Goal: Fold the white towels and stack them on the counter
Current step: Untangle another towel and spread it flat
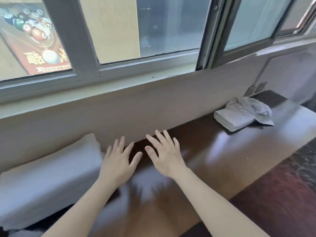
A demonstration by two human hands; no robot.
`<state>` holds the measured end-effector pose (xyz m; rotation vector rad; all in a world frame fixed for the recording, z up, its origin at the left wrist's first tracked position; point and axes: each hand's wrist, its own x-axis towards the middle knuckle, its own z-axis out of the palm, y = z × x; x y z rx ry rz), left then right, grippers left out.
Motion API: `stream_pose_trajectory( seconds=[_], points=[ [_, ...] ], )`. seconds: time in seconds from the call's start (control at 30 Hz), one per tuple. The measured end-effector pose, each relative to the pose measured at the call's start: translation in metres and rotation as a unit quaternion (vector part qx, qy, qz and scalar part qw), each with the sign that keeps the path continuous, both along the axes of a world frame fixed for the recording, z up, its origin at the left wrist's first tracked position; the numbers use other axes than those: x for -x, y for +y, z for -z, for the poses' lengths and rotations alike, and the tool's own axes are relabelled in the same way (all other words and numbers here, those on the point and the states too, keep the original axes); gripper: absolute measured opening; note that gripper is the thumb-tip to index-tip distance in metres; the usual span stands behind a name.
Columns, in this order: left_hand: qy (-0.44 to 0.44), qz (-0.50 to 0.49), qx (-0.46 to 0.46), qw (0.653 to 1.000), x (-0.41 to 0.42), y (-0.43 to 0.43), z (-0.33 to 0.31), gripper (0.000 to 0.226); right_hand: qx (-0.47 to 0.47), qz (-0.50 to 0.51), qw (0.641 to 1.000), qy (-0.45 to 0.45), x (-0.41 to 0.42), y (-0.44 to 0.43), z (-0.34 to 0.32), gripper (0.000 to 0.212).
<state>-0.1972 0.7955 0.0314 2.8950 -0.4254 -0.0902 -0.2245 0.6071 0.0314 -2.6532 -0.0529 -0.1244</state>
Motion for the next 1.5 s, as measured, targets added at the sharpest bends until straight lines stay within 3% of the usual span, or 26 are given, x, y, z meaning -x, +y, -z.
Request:
stream_pose_trajectory(
  seconds=[0.23, 0.53, 1.2, 1.5],
  points=[
    [-0.028, 0.088, -0.009, 0.996, 0.039, -0.195, -0.011, 0.079, 0.01, 0.085, 0.996, -0.003, 0.075, -0.193, -0.002, 0.057],
    [0.015, 0.167, 0.025, 0.986, 0.081, -0.413, -0.024, 0.074, 0.063, 0.168, 0.982, 0.055, 0.134, -0.404, -0.022, 0.065],
    [0.106, 0.156, 0.033, 0.982, -0.071, -0.661, 0.042, 0.074, 0.039, 0.197, 0.97, 0.135, 0.012, -0.635, 0.025, 0.063],
    [0.118, 0.08, 0.01, 0.99, -0.091, -0.723, 0.069, 0.087, 0.031, 0.074, 0.985, 0.154, -0.08, -0.723, 0.065, 0.052]
  ],
)
